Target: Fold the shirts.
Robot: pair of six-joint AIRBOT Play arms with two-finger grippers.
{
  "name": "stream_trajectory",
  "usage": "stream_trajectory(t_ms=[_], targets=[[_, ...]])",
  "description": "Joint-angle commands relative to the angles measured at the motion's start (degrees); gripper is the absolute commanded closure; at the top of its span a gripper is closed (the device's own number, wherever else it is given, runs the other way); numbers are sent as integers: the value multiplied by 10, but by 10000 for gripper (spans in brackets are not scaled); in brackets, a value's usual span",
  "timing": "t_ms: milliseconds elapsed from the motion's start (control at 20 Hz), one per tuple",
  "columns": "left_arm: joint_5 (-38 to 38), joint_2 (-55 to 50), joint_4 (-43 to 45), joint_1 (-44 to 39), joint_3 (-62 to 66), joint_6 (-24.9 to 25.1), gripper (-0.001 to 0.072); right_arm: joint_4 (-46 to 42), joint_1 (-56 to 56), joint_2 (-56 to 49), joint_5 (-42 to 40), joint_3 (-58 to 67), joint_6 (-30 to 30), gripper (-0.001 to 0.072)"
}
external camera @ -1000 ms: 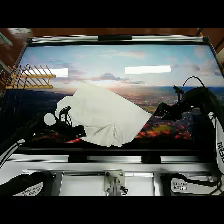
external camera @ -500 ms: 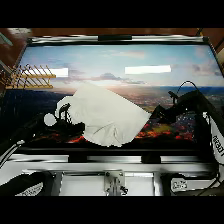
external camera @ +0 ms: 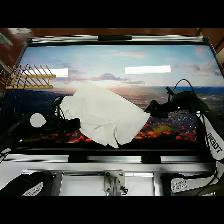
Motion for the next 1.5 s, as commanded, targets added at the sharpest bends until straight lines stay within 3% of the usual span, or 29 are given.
stream_trajectory(t_ms=[0, 50, 300, 450, 750, 850, 950, 1100, 1200, 1400, 1450], targets=[[-20, 16, 34, 1, 32, 1, 673, 4, 42, -6, 26, 3, 0, 568], [-36, 16, 53, 1, 48, 1, 673, 4, 47, -6, 23, 11, -2, 656], [-111, 16, 126, 1, 179, 30, 673, 4, 42, 80, 8, 98, -33, 657], [-133, 16, 125, 1, 346, 68, 673, 3, 34, 186, 19, 200, -76, 657], [-198, 16, 125, 1, 764, 68, 673, -56, 2, 399, 224, 376, -62, 657], [-257, 26, 125, 1, 820, 66, 673, -86, 2, 445, 245, 405, -59, 657], [-308, 53, 125, 1, 795, 58, 673, -97, 2, 481, 242, 414, -44, 657], [-376, 79, 125, 1, 718, 44, 673, -116, 2, 509, 176, 414, -33, 656], [-410, 77, 127, 1, 676, 45, 673, -156, 3, 511, 75, 414, -16, 656], [-387, 77, 177, 1, 546, 46, 673, -264, 3, 475, -182, 386, 42, 656], [-360, 77, 192, 1, 499, 46, 673, -268, 3, 466, -215, 355, 46, 656]])
